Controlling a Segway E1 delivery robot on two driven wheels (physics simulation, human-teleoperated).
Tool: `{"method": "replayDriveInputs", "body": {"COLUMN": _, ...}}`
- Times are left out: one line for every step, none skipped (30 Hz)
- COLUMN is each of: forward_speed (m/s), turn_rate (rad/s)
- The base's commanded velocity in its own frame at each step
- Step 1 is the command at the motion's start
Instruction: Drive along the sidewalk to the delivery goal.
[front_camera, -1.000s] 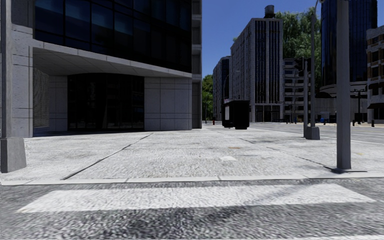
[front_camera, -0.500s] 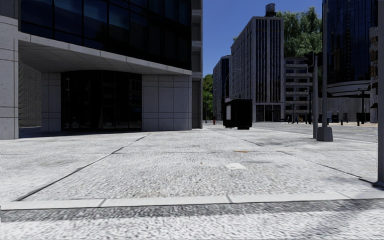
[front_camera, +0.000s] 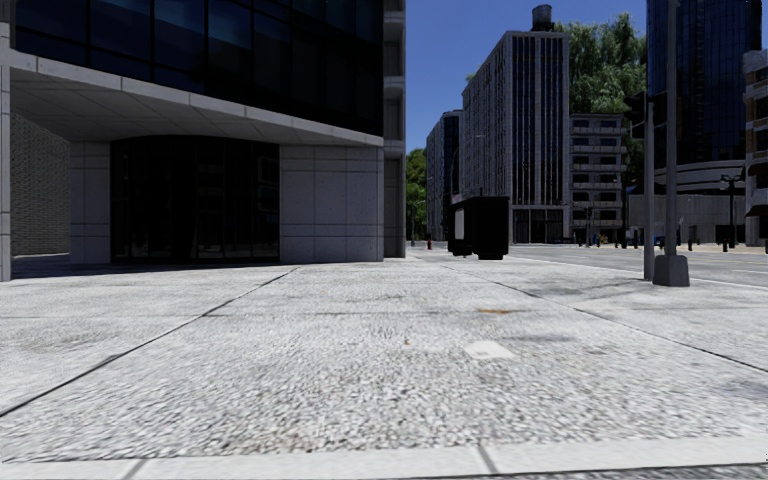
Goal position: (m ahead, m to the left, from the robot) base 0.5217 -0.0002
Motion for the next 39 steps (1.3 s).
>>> {"method": "replayDriveInputs", "body": {"forward_speed": 0.55, "turn_rate": 0.0}}
{"method": "replayDriveInputs", "body": {"forward_speed": 0.5, "turn_rate": 0.0}}
{"method": "replayDriveInputs", "body": {"forward_speed": 0.48, "turn_rate": 0.0}}
{"method": "replayDriveInputs", "body": {"forward_speed": 0.48, "turn_rate": 0.0}}
{"method": "replayDriveInputs", "body": {"forward_speed": 0.48, "turn_rate": 0.0}}
{"method": "replayDriveInputs", "body": {"forward_speed": 0.45, "turn_rate": 0.0}}
{"method": "replayDriveInputs", "body": {"forward_speed": 0.38, "turn_rate": 0.0}}
{"method": "replayDriveInputs", "body": {"forward_speed": 0.15, "turn_rate": 0.0}}
{"method": "replayDriveInputs", "body": {"forward_speed": 0.15, "turn_rate": 0.0}}
{"method": "replayDriveInputs", "body": {"forward_speed": 0.0, "turn_rate": 0.0}}
{"method": "replayDriveInputs", "body": {"forward_speed": 0.0, "turn_rate": 0.0}}
{"method": "replayDriveInputs", "body": {"forward_speed": 0.0, "turn_rate": 0.0}}
{"method": "replayDriveInputs", "body": {"forward_speed": 0.0, "turn_rate": 0.0}}
{"method": "replayDriveInputs", "body": {"forward_speed": 0.0, "turn_rate": 0.0}}
{"method": "replayDriveInputs", "body": {"forward_speed": 0.0, "turn_rate": 0.0}}
{"method": "replayDriveInputs", "body": {"forward_speed": 0.0, "turn_rate": 0.0}}
{"method": "replayDriveInputs", "body": {"forward_speed": 0.0, "turn_rate": 0.0}}
{"method": "replayDriveInputs", "body": {"forward_speed": 0.0, "turn_rate": 0.0}}
{"method": "replayDriveInputs", "body": {"forward_speed": 0.0, "turn_rate": 0.0}}
{"method": "replayDriveInputs", "body": {"forward_speed": 0.0, "turn_rate": 0.0}}
{"method": "replayDriveInputs", "body": {"forward_speed": 0.0, "turn_rate": 0.0}}
{"method": "replayDriveInputs", "body": {"forward_speed": 0.0, "turn_rate": 0.0}}
{"method": "replayDriveInputs", "body": {"forward_speed": 0.0, "turn_rate": 0.0}}
{"method": "replayDriveInputs", "body": {"forward_speed": 0.0, "turn_rate": 0.0}}
{"method": "replayDriveInputs", "body": {"forward_speed": 0.0, "turn_rate": 0.0}}
{"method": "replayDriveInputs", "body": {"forward_speed": 0.0, "turn_rate": 0.0}}
{"method": "replayDriveInputs", "body": {"forward_speed": 0.0, "turn_rate": 0.0}}
{"method": "replayDriveInputs", "body": {"forward_speed": 0.0, "turn_rate": 0.0}}
{"method": "replayDriveInputs", "body": {"forward_speed": 0.0, "turn_rate": 0.0}}
{"method": "replayDriveInputs", "body": {"forward_speed": 0.0, "turn_rate": 0.0}}
{"method": "replayDriveInputs", "body": {"forward_speed": 0.0, "turn_rate": 0.0}}
{"method": "replayDriveInputs", "body": {"forward_speed": 0.0, "turn_rate": 0.0}}
{"method": "replayDriveInputs", "body": {"forward_speed": 0.0, "turn_rate": 0.0}}
{"method": "replayDriveInputs", "body": {"forward_speed": 0.0, "turn_rate": 0.0}}
{"method": "replayDriveInputs", "body": {"forward_speed": 0.0, "turn_rate": 0.0}}
{"method": "replayDriveInputs", "body": {"forward_speed": 0.0, "turn_rate": 0.0}}
{"method": "replayDriveInputs", "body": {"forward_speed": 0.0, "turn_rate": 0.0}}
{"method": "replayDriveInputs", "body": {"forward_speed": 0.0, "turn_rate": 0.0}}
{"method": "replayDriveInputs", "body": {"forward_speed": 0.0, "turn_rate": 0.0}}
